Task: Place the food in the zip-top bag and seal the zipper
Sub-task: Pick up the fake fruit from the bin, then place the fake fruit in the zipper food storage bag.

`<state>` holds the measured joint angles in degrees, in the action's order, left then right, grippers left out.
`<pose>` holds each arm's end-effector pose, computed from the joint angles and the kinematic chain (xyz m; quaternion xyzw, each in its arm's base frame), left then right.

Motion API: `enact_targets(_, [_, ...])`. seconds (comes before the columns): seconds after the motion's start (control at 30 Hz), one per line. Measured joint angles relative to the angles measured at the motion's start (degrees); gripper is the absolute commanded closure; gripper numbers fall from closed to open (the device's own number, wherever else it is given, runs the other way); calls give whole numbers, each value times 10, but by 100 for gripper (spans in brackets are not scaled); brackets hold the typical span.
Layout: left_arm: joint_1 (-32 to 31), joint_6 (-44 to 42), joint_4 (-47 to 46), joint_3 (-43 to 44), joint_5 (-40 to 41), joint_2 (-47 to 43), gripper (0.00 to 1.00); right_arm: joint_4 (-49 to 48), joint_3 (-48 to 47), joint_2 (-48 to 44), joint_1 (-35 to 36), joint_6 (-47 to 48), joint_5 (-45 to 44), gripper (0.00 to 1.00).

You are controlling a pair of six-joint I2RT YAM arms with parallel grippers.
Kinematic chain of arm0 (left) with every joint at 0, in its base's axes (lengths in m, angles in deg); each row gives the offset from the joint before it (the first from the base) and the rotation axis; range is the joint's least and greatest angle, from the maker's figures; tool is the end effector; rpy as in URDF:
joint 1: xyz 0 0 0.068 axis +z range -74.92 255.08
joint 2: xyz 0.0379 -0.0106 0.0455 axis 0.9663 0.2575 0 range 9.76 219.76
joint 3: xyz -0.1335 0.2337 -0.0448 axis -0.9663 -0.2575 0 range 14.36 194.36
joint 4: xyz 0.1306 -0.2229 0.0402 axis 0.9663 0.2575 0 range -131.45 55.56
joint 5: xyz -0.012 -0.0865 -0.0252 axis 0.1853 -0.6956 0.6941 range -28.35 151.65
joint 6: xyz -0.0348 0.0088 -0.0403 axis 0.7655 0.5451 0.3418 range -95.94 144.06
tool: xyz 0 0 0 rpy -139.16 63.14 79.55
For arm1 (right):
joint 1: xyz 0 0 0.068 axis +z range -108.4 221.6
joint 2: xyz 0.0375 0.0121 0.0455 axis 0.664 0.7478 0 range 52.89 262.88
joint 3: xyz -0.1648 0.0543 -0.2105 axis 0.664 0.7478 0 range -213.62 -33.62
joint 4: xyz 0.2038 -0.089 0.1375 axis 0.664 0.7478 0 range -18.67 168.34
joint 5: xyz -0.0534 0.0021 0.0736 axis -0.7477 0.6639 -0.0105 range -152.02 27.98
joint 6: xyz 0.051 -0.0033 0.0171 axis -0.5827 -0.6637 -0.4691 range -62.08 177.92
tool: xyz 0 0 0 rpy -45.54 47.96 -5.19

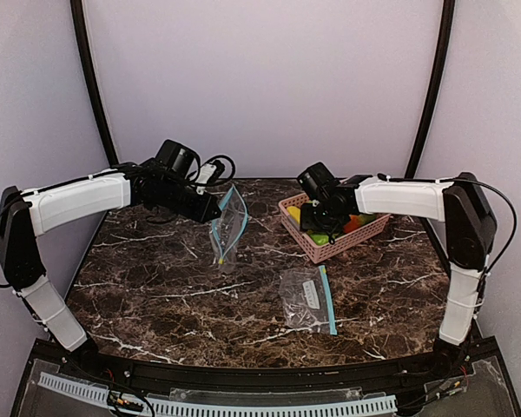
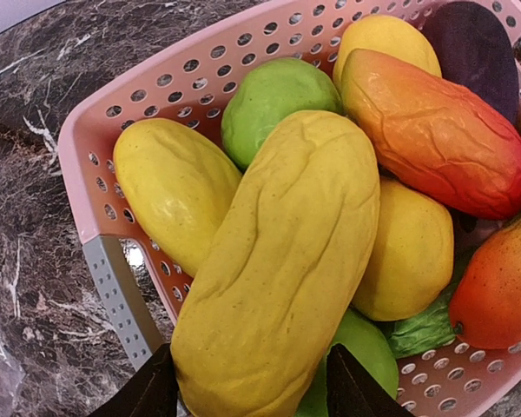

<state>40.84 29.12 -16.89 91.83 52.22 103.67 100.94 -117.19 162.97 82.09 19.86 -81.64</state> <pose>0.3044 -0.2143 0.2935 0.2614 0.8690 -0.2094 0.3642 0.3246 0.2615 0.2165 0.0297 0.9435 0.0557 0.3254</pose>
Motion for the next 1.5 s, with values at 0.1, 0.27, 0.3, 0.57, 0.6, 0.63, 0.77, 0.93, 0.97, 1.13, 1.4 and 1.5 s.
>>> enact_targets(0.1, [0, -1, 0, 0, 0, 0, 99, -1, 0, 0, 0, -5, -3, 57])
enact_targets(0.27, [0, -2, 0, 0, 0, 0, 99, -3, 0, 0, 0, -10, -10, 68])
enact_targets(0.3, [0, -2, 0, 0, 0, 0, 99, -3, 0, 0, 0, -9, -11, 69])
enact_targets(0.57, [0, -4, 0, 0, 0, 0, 99, -5, 2, -2, 0, -7, -15, 76])
enact_targets(0.6, [0, -4, 0, 0, 0, 0, 99, -5, 4, -5, 0, -5, -16, 77])
enact_targets(0.63, [0, -4, 0, 0, 0, 0, 99, -6, 7, -9, 0, -3, -18, 77])
enact_targets(0.77, [0, -3, -3, -3, 0, 0, 99, -4, 28, -48, 0, 20, -21, 79])
enact_targets(0.93, [0, 0, -7, -10, -7, 0, 99, -12, 63, -155, 2, 62, 22, 79])
enact_targets(0.97, [0, 1, -8, -10, -9, 0, 99, -15, 72, -183, 2, 69, 46, 79])
enact_targets(1.13, [0, 4, -13, -12, -20, 0, 99, -22, 94, -266, 17, 92, 167, 80])
enact_targets(1.4, [0, 12, -22, -16, -31, 0, 99, -22, 109, -285, 80, 106, 382, 80])
enact_targets(1.5, [0, 15, -22, -18, -33, 0, 99, -30, 107, -280, 100, 98, 447, 80])
